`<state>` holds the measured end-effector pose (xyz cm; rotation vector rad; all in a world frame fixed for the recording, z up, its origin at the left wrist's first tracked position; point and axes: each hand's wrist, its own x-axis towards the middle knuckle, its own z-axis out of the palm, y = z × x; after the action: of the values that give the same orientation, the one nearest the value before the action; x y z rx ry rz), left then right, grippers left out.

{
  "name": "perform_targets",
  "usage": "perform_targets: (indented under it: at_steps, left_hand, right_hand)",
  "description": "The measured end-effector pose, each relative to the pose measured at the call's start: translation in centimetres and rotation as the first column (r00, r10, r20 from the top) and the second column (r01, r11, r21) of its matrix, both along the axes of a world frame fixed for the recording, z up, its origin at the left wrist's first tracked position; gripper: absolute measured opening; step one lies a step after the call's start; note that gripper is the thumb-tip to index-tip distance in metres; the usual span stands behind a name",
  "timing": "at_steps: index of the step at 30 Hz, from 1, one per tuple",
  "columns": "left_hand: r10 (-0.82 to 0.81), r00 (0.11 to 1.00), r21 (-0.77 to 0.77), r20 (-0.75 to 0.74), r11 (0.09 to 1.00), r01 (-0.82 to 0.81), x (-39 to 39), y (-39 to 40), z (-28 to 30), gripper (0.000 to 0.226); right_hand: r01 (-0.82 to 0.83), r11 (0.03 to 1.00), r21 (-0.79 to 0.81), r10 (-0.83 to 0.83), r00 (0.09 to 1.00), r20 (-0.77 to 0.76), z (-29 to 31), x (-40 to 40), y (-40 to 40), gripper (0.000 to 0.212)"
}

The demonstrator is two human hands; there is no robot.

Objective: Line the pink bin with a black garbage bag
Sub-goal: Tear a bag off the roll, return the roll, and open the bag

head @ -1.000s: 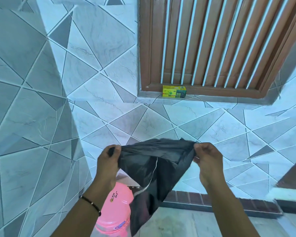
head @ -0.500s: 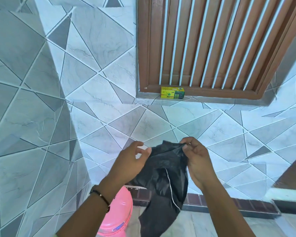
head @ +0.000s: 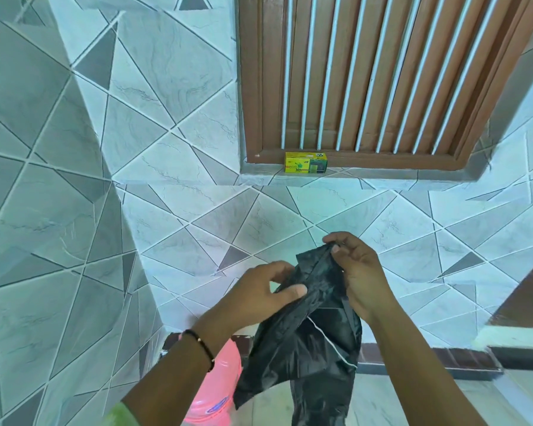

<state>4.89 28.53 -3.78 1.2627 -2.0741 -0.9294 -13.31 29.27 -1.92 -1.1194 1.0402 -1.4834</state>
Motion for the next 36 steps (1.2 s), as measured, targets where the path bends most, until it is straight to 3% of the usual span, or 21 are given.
perform_targets:
  at_steps: [1, 3, 5, 6, 7, 8, 10, 12, 14, 17, 20, 22, 24, 28, 30, 32, 34, 36]
  left_hand:
    - [-0.001, 0.998, -0.059, 0.070, 0.998, 0.005, -0.2, -0.3, -0.3, 0.023]
    - [0.108, 0.983, -0.155, 0.150, 0.984, -0.084, -0.4, -0.7, -0.8, 0.030]
    - [0.243, 0.968, -0.166, 0.062, 0.959, -0.230, -0.5, -1.0, -0.9, 0.028]
    - [0.300, 0.954, -0.138, -0.013, 0.944, -0.299, -0.5, -1.2, -0.7, 0.025]
    - [0.350, 0.934, -0.094, -0.072, 0.930, -0.355, -0.6, -1.2, -0.5, 0.025]
    - [0.380, 0.919, -0.050, -0.109, 0.921, -0.386, -0.8, -1.3, -0.3, 0.026]
    - [0.376, 0.908, 0.091, -0.186, 0.926, -0.365, -1.1, -1.2, -0.2, 0.029]
    - [0.365, 0.887, 0.286, -0.283, 0.915, -0.286, -1.5, -0.8, 0.1, 0.030]
    - [0.352, 0.882, 0.363, -0.313, 0.903, -0.231, -1.4, -0.4, 0.2, 0.027]
    - [0.403, 0.853, 0.323, -0.332, 0.898, -0.298, -0.9, -0.4, 0.0, 0.022]
    - [0.530, 0.697, 0.439, -0.483, 0.836, -0.331, 0.2, -1.2, -0.3, 0.019]
    - [0.602, 0.557, 0.574, -0.572, 0.779, -0.253, 1.0, -1.7, -0.3, 0.018]
    - [0.633, 0.478, 0.633, -0.608, 0.751, -0.190, 1.7, -2.1, -0.4, 0.017]
    - [0.676, 0.336, 0.669, -0.656, 0.727, -0.155, 4.0, -2.9, -0.9, 0.020]
    - [0.694, 0.370, 0.660, -0.617, 0.713, -0.237, 5.0, -3.5, -1.5, 0.018]
    - [0.705, 0.441, 0.575, -0.555, 0.708, -0.410, 5.7, -3.6, -1.7, 0.013]
    - [0.675, 0.573, 0.288, -0.464, 0.727, -0.623, 6.5, -3.5, -1.8, 0.024]
    - [0.567, 0.781, -0.073, -0.261, 0.795, -0.602, 7.3, -3.0, -2.0, 0.038]
  right_hand:
    - [0.029, 1.000, 0.011, -0.029, 0.999, -0.042, 0.0, 0.2, -0.2, 0.027]
    - [0.192, 0.980, -0.050, -0.198, 0.934, -0.298, -0.2, 0.4, -0.7, 0.020]
    - [0.357, 0.900, -0.251, -0.436, 0.721, -0.538, -0.4, 0.5, -0.4, 0.011]
    - [0.377, 0.856, -0.355, -0.517, 0.652, -0.555, -0.5, 0.6, 0.1, 0.014]
    - [0.360, 0.847, -0.390, -0.529, 0.640, -0.557, -0.6, 0.9, 0.6, 0.018]
    - [0.319, 0.882, -0.347, -0.468, 0.677, -0.568, -0.7, 1.3, 1.1, 0.024]
    - [0.176, 0.979, -0.102, -0.202, 0.783, -0.588, -1.1, 2.7, 1.8, 0.035]
    - [0.079, 0.996, 0.039, -0.041, 0.803, -0.594, -2.0, 3.9, 2.1, 0.039]
    - [0.098, 0.994, 0.043, -0.058, 0.828, -0.558, -2.7, 4.1, 1.7, 0.033]
    - [0.178, 0.983, 0.051, -0.132, 0.868, -0.478, -2.6, 3.0, 0.9, 0.021]
    - [0.231, 0.972, 0.043, -0.199, 0.907, -0.370, -2.2, 1.6, 0.3, 0.017]
    - [0.223, 0.975, 0.020, -0.207, 0.934, -0.291, -2.3, 1.1, 0.2, 0.028]
    - [0.149, 0.989, -0.025, -0.150, 0.956, -0.252, -2.5, 1.1, 0.4, 0.039]
    - [-0.045, 0.987, -0.154, -0.024, 0.909, -0.417, -2.6, 1.6, 1.3, 0.037]
    - [-0.169, 0.970, -0.175, 0.033, 0.802, -0.596, -2.6, 1.6, 1.6, 0.031]
    - [-0.270, 0.953, -0.137, 0.049, 0.585, -0.809, -3.0, 1.3, 1.2, 0.041]
    - [-0.286, 0.958, -0.036, 0.078, 0.377, -0.923, -3.7, 0.8, 0.7, 0.057]
    - [-0.249, 0.968, 0.014, 0.082, 0.264, -0.961, -4.3, 0.0, 0.1, 0.058]
